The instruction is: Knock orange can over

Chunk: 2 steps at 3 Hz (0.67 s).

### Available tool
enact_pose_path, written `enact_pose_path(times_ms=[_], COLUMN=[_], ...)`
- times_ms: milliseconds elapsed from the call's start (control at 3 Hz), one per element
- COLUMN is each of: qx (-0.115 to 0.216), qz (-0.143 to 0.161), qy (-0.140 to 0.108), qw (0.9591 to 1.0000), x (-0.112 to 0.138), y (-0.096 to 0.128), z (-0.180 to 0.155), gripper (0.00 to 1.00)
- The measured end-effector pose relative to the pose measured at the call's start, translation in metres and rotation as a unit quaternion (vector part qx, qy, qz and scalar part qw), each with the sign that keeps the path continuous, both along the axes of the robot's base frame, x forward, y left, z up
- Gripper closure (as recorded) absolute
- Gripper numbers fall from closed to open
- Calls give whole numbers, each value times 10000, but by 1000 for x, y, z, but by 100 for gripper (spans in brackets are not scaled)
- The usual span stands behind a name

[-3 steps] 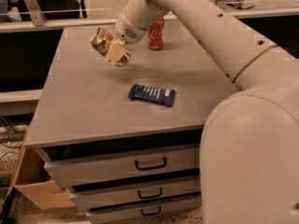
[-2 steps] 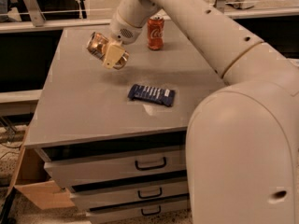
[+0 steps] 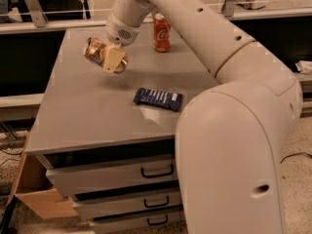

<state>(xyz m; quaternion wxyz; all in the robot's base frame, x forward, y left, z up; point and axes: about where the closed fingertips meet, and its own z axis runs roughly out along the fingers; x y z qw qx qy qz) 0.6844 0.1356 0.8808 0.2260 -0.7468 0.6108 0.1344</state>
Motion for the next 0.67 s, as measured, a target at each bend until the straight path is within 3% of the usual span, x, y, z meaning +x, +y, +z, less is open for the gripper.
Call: enact_pose_path(times_ms=[333,667], qx=[-58,-90], qz=[194,341], qy=[-6,14], qw=[9998,9994], x=[-2,-5], y=[7,14], z=[-2,-6], gripper=[13,0])
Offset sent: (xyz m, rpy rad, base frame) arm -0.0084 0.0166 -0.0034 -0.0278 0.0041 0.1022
